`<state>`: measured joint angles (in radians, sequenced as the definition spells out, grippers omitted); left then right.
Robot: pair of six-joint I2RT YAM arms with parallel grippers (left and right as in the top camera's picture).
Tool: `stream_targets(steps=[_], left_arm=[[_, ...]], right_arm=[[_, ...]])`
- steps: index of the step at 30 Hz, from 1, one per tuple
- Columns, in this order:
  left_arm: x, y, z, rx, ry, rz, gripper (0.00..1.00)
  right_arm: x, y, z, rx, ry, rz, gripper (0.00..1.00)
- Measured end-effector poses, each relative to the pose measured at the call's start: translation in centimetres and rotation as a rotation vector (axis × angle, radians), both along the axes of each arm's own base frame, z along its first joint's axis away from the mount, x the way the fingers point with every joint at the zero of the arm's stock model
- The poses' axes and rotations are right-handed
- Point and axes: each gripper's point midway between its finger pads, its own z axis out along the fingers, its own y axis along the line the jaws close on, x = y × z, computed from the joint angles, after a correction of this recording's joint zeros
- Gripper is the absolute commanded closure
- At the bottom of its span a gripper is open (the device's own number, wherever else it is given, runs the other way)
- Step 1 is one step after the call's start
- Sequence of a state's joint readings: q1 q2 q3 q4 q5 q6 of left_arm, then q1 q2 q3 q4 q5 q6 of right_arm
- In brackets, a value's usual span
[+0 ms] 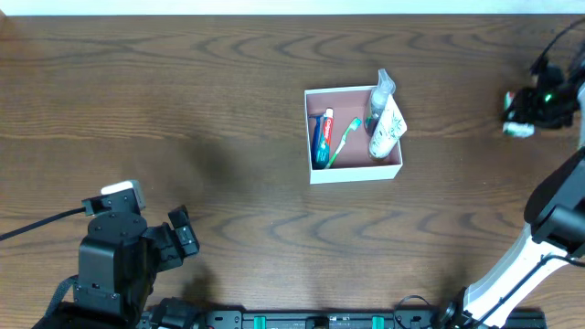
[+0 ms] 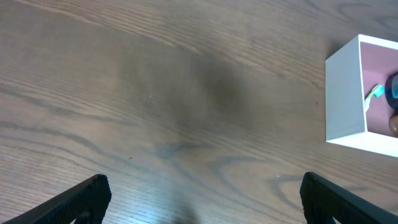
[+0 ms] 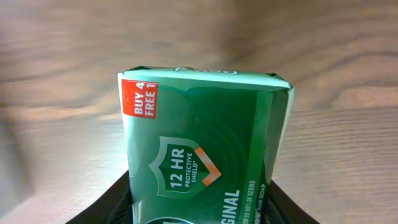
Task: Pack container
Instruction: 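Lift the green soap box and carry it over the white box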
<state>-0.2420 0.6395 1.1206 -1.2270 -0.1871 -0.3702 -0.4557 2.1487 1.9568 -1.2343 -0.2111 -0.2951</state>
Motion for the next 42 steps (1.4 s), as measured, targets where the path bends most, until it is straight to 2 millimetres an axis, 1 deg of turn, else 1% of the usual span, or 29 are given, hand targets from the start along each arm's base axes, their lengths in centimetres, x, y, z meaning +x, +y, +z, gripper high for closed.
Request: stream_targets(steps=[2, 4, 7, 8, 13, 15, 18, 19, 22, 24, 27, 29, 34, 37, 39, 42], left_arm=[[0.0, 0.0, 0.0, 0.0, 0.0, 0.0, 0.02], [0.0, 0.0, 0.0, 0.0, -0.001, 0.0, 0.02], [0.0, 0.0, 0.0, 0.0, -0.001, 0.0, 0.02], [0.0, 0.0, 0.0, 0.0, -0.001, 0.0, 0.02], [0.0, 0.0, 0.0, 0.0, -0.001, 0.0, 0.02], [0.0, 0.0, 0.0, 0.0, -0.001, 0.0, 0.02], [0.0, 0.0, 0.0, 0.0, -0.001, 0.0, 0.02], [0.0, 0.0, 0.0, 0.0, -0.001, 0.0, 0.02], [0.0, 0.0, 0.0, 0.0, -0.001, 0.0, 0.02], [0.0, 0.0, 0.0, 0.0, -0.001, 0.0, 0.02], [0.0, 0.0, 0.0, 0.0, -0.001, 0.0, 0.02], [0.0, 0.0, 0.0, 0.0, -0.001, 0.0, 0.02], [0.0, 0.0, 0.0, 0.0, 0.0, 0.0, 0.02], [0.0, 0.0, 0.0, 0.0, -0.001, 0.0, 0.02], [0.0, 0.0, 0.0, 0.0, -0.001, 0.0, 0.02], [0.0, 0.0, 0.0, 0.0, -0.001, 0.0, 0.02]], right_arm=[[0.3, 1.0, 2.3, 0.041, -0.024, 0.01, 0.65], [0.6, 2.5, 4.6, 0.086, -0.047, 0.031, 0.65], [1.3, 5.8, 8.5, 0.141, -0.099, 0.088, 0.64], [1.4, 6.9, 9.5, 0.149, -0.112, 0.109, 0.64], [1.9, 13.6, 14.8, 0.166, -0.206, 0.251, 0.63], [1.9, 16.7, 17.2, 0.167, -0.262, 0.308, 0.63], [1.0, 20.8, 20.0, 0.176, -0.324, 0.38, 0.64], [0.4, 22.6, 20.9, 0.182, -0.342, 0.412, 0.63], [-1.0, 26.7, 22.6, 0.195, -0.367, 0.475, 0.63], [-1.7, 29.4, 22.9, 0.192, -0.369, 0.506, 0.63], [-2.0, 32.3, 22.7, 0.157, -0.365, 0.515, 0.62], [-2.3, 33.8, 22.3, 0.116, -0.357, 0.504, 0.62], [-3.0, 35.9, 21.5, -0.004, -0.344, 0.429, 0.62], [-2.8, 37.0, 20.7, -0.04, -0.349, 0.398, 0.62], [-2.7, 37.6, 19.5, -0.058, -0.334, 0.383, 0.62], [-2.6, 38.2, 17.2, -0.094, -0.298, 0.356, 0.61]])
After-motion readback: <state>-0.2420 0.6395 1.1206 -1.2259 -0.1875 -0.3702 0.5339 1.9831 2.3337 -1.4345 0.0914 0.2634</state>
